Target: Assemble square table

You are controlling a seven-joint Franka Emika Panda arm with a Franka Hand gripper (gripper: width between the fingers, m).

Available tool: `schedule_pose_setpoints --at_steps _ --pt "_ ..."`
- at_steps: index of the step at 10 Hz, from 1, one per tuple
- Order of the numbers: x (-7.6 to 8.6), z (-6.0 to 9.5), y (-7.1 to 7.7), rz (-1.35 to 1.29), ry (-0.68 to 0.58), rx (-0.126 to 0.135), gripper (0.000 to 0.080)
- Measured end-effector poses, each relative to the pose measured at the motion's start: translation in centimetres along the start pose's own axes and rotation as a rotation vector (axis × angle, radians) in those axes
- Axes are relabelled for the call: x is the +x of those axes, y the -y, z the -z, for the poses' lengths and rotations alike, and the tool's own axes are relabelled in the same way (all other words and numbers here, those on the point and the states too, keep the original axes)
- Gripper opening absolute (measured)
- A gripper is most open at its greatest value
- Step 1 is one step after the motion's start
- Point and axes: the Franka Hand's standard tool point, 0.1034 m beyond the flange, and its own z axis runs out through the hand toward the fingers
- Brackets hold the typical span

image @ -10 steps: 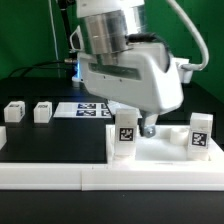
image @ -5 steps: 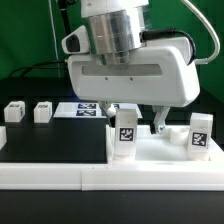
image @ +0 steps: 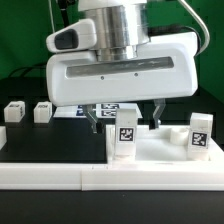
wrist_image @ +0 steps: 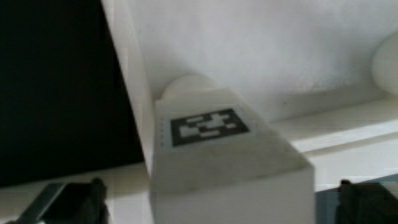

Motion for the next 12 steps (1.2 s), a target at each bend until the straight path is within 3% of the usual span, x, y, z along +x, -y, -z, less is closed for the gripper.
schedule_pose_setpoints --at_steps 2,4,7,10,11,12 --pt "0.0 0.0 0.0 -0.073 0.002 0.004 0.0617" --pt "0.0 0.0 -0.3 -0.228 0.000 0.005 0.0300" --pt "0.0 0.1 -0.5 -0.516 -0.003 -0.002 0.0300" --pt "-0.1 0.0 -1.5 -1.042 0.005 0.043 0.0300" --pt "-0.4 0.0 -1.1 -1.266 0.041 0.045 0.0300" --pt "-0.3 0.1 -0.3 -1.422 0.056 0.029 0.0300"
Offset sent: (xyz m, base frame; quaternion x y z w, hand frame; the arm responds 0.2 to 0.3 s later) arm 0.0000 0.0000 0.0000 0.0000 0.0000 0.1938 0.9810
